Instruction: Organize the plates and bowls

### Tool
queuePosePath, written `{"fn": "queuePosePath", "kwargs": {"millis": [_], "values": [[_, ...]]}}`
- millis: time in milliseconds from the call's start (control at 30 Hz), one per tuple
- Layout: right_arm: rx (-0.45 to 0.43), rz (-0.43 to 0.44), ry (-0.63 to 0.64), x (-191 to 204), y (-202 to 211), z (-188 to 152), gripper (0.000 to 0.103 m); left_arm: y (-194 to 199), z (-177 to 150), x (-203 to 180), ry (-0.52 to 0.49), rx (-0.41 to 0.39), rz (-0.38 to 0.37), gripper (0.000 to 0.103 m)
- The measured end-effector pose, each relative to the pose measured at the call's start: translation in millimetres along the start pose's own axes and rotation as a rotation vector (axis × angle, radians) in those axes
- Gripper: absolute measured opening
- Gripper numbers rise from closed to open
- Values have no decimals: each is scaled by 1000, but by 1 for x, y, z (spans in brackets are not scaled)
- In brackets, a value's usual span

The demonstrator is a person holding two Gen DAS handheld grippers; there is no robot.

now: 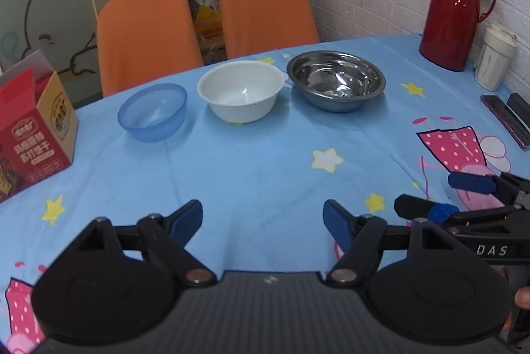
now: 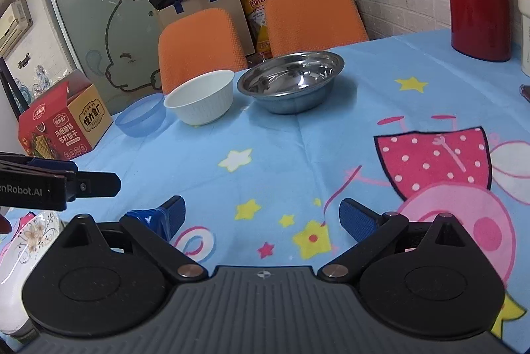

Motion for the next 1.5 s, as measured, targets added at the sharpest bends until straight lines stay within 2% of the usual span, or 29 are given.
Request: {"fn": "queuePosePath", "kwargs": {"millis": [67, 267, 400, 500, 667, 833, 1033, 1167, 1333, 1500], "values": [[-28, -14, 25, -6, -4, 15, 87, -7, 19, -3, -16, 1, -30, 73], [-102, -82, 61, -25, -31, 73, 87, -41, 114, -5, -37, -99, -108, 74], [-77, -94, 4, -35, -62, 102, 87, -99, 164, -5, -24, -49, -199, 74], [-42, -116, -19, -39, -87, 111, 87, -148, 182, 3, -20, 23, -217, 75], [30, -149, -10, -42, -124, 111, 87, -211, 184, 20, -13, 120, -208, 75], [64, -144, 1, -38, -146, 109, 87, -238, 185, 16, -17, 150, -219, 74], [75, -134, 15, -33, -154, 105, 87, -247, 180, 9, -41, 172, -223, 73], [63, -120, 28, -26, -157, 102, 86, -253, 174, 0, -95, 229, -210, 60], [69, -62, 70, -8, -154, 100, 84, -249, 170, -9, -138, 246, -222, 58], [69, -67, 75, -6, -143, 101, 84, -240, 166, -22, -187, 269, -251, 56]]}}
Point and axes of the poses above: each gripper's, at about its wrist camera, not at the fingertips, and y roughly against the way its jaws point, x to its left, z to its top, the point moved 5 cm from there along -y, roughly the way its jaws point, and after that the axes turned 13 degrees about -z, right-handed, at the moved point
